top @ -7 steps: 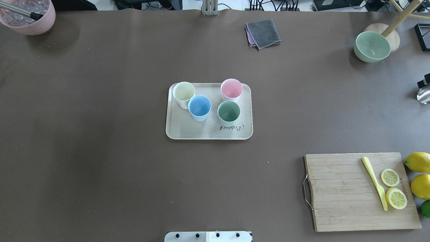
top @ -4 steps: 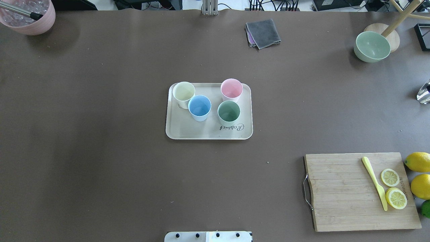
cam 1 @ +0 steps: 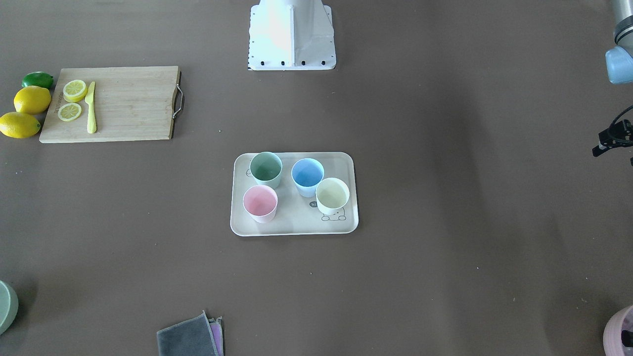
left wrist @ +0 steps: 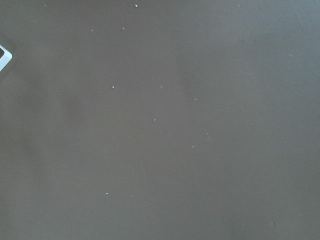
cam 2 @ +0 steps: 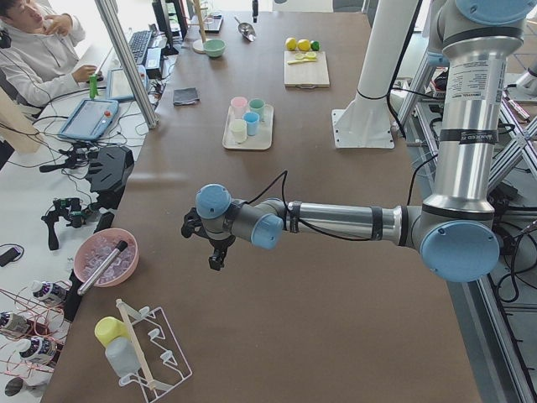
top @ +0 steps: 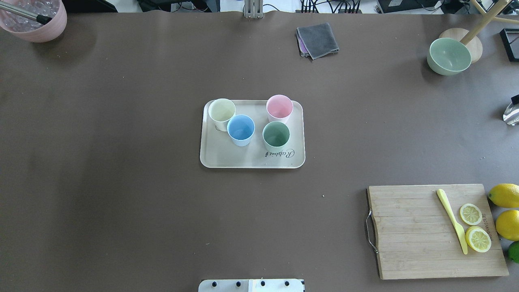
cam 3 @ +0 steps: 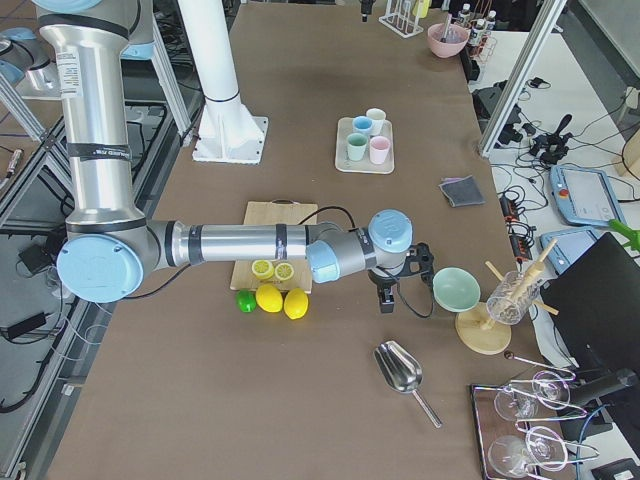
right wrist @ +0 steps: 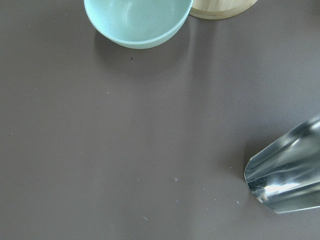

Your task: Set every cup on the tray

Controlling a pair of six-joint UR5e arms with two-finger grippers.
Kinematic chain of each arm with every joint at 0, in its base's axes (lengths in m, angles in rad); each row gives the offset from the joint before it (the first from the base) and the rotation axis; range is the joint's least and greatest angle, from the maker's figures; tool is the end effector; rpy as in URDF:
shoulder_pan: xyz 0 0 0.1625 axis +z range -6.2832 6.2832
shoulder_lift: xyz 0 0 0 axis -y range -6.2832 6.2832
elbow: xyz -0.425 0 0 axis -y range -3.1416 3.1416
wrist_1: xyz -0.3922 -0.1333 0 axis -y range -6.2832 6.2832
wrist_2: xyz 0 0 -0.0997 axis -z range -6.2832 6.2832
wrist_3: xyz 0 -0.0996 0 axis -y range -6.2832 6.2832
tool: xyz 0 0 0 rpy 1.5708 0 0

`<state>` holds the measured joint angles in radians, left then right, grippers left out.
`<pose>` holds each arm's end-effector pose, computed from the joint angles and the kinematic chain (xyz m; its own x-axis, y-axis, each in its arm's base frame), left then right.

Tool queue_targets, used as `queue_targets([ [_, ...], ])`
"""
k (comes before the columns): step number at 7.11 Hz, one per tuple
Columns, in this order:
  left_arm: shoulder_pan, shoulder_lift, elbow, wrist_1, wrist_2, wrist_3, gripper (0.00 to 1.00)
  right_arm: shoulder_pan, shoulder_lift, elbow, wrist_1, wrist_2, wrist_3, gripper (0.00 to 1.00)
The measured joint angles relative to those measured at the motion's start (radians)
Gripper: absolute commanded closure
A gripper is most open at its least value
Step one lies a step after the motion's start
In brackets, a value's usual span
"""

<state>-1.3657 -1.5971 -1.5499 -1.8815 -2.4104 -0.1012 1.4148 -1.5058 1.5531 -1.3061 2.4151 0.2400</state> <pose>0.0477 -0.5200 0.6175 0.6231 0.2667 -0.7353 -0.1313 0.9624 0.2378 -0.0249 -0.5372 0.6004 0.6379 -0.0969 0.7640 -0.0039 0.9916 0.1291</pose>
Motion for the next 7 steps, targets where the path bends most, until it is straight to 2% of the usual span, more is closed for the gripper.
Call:
queue_targets([
  [2,0.0,0.002,-0.006,-0.003,-0.002,0.0,0.02,0.001,0.031,0.01,-0.081,0.0,-0.009,0.0],
  [7,-0.001,0.002,-0.023,-0.003,0.0,0.002,0.02,0.001,0.031,0.039,-0.093,-0.001,-0.011,0.0],
])
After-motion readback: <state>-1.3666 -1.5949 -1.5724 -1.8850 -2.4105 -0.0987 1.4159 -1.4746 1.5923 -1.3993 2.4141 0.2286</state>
